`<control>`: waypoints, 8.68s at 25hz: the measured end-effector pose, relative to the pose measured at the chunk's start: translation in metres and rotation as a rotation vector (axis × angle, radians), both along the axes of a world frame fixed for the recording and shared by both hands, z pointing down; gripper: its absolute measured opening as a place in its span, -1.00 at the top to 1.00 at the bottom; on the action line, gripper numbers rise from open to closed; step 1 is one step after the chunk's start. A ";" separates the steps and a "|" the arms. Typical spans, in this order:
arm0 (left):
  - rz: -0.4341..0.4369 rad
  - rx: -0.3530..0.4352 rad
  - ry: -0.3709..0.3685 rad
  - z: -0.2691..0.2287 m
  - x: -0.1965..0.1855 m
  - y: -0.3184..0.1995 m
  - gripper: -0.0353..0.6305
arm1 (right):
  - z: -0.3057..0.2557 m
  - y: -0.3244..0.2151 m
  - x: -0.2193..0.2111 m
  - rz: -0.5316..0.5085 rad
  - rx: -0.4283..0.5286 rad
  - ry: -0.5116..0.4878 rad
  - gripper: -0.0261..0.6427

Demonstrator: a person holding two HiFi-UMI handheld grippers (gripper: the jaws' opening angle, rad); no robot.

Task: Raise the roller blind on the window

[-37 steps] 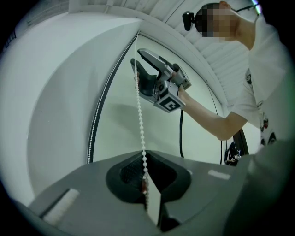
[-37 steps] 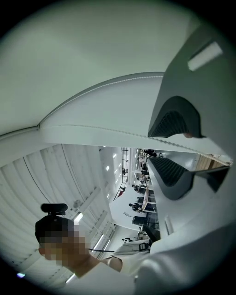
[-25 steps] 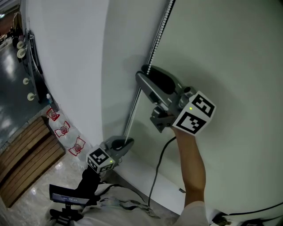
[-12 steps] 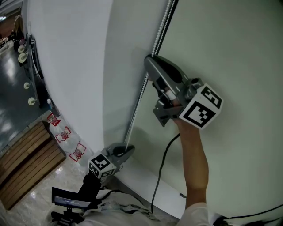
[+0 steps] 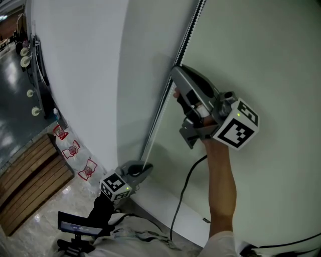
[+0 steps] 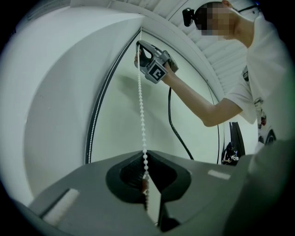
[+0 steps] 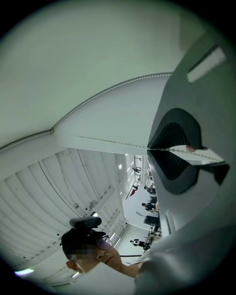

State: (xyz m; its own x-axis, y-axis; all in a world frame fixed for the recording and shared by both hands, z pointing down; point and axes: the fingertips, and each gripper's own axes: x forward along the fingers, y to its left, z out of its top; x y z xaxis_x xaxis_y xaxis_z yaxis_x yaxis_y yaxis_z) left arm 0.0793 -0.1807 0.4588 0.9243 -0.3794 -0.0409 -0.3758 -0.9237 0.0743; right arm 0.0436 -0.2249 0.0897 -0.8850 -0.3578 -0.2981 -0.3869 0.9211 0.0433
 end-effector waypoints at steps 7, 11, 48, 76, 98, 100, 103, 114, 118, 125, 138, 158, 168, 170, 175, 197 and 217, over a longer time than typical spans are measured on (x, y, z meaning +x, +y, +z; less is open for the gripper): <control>0.010 0.002 0.005 -0.007 0.004 -0.001 0.90 | 0.002 0.009 0.001 0.031 0.028 0.043 0.89; 0.014 0.002 0.006 -0.016 0.008 -0.001 0.90 | 0.011 0.009 0.003 0.038 0.017 0.073 0.89; 0.002 -0.013 0.017 -0.005 -0.003 -0.003 0.90 | 0.267 0.026 -0.009 0.099 -0.294 0.274 0.89; 0.024 -0.001 0.013 -0.009 0.004 -0.001 0.90 | 0.048 0.002 0.004 0.039 0.001 0.035 0.45; 0.015 -0.010 0.020 -0.004 0.001 -0.002 0.90 | -0.012 -0.011 0.004 0.068 0.035 -0.031 0.88; 0.016 -0.010 0.021 -0.002 0.001 0.000 0.90 | -0.009 -0.006 0.005 0.062 0.038 -0.039 0.88; 0.019 -0.013 0.019 0.000 0.001 0.000 0.90 | -0.008 0.002 0.005 0.062 0.051 -0.043 0.88; 0.025 -0.017 0.019 -0.007 0.004 0.000 0.90 | 0.019 0.010 0.004 0.063 0.026 -0.009 0.88; 0.027 -0.015 0.018 -0.006 0.004 0.001 0.90 | 0.052 0.010 0.001 0.068 -0.015 0.006 0.88; 0.034 -0.012 0.012 -0.010 0.006 0.000 0.90 | 0.100 0.012 0.000 0.073 -0.077 0.020 0.88; 0.040 -0.015 0.001 -0.004 0.006 0.002 0.90 | 0.211 0.018 -0.002 0.093 -0.233 0.104 0.88; 0.078 -0.016 0.018 -0.005 0.009 0.006 0.90 | 0.280 0.029 -0.002 0.067 -0.351 0.143 0.87; 0.077 -0.010 0.027 -0.009 0.008 0.006 0.90 | 0.259 0.029 -0.006 0.048 -0.198 0.224 0.57; 0.071 -0.012 0.030 -0.008 0.006 0.005 0.90 | 0.243 0.026 -0.002 0.037 -0.179 0.200 0.54; 0.066 -0.014 0.033 -0.008 0.005 0.004 0.90 | 0.184 0.015 0.003 0.018 -0.090 0.171 0.50; 0.085 -0.011 0.014 -0.014 0.012 0.005 0.90 | 0.001 -0.015 -0.002 0.057 0.147 0.074 0.66; 0.089 -0.023 0.013 -0.001 0.010 0.009 0.90 | -0.030 -0.017 0.010 0.049 0.090 -0.036 0.88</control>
